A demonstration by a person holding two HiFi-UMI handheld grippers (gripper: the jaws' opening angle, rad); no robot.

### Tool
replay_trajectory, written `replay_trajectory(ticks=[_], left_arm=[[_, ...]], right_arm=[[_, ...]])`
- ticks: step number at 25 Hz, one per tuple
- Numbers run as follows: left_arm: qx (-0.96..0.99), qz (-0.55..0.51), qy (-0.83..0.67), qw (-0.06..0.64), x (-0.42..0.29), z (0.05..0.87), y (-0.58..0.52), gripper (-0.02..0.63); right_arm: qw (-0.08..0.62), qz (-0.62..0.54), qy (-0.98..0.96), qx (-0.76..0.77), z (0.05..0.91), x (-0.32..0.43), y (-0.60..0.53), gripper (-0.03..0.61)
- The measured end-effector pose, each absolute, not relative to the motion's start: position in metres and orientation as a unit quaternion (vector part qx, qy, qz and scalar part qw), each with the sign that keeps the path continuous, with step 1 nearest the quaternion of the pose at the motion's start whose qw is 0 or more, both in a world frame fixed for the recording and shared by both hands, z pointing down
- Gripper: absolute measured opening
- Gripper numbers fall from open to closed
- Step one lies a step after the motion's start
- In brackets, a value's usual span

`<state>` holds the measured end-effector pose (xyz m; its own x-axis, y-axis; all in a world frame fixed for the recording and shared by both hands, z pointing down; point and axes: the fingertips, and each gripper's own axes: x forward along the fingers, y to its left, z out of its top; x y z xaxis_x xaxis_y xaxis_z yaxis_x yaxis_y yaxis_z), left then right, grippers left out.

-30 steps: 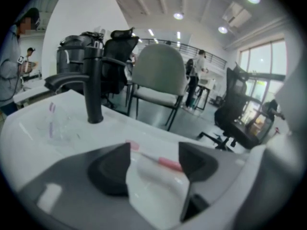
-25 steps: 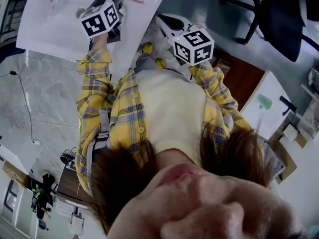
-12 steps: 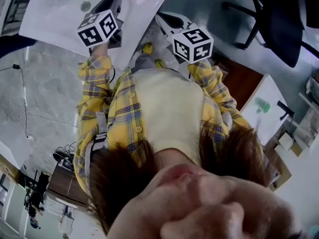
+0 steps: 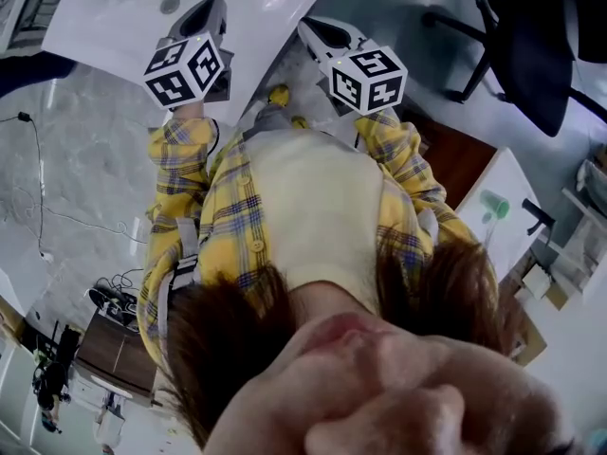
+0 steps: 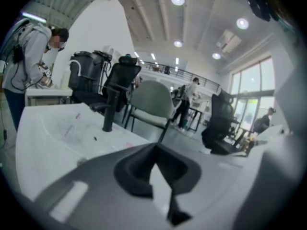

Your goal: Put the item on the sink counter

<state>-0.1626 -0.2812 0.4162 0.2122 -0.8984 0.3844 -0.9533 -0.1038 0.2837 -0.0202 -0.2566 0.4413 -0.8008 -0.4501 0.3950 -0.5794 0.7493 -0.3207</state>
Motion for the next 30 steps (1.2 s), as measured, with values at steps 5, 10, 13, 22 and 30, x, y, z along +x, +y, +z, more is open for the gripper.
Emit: replay_trajectory(ticks=[5,10,13,22,30], left_arm=[[0.743,0.064,-0.629,0.220,-0.158,0.408,-0.268,0.006],[0.737,0.059,-0.642,0.203,-0.157,0.398,-0.253,0.006],[0.734,0.058,-0.648,0.196,-0.158,0.392,-0.243,0.006],[0.725,0.056,-0.657,0.198,-0.163,0.394,-0.234,0.006],[0.721,0.049,-0.661,0.202,-0.166,0.394,-0.230,0.007]], right_arm=[[0.143,0.208,-0.925,0.283,0.436,-0.020,-0.257,0.015],[0.133,0.197,-0.927,0.289,0.429,-0.018,-0.255,0.014],[0.129,0.192,-0.928,0.291,0.424,-0.017,-0.253,0.014],[0.128,0.185,-0.930,0.292,0.424,-0.021,-0.257,0.014],[0.126,0.180,-0.931,0.292,0.422,-0.024,-0.261,0.014]])
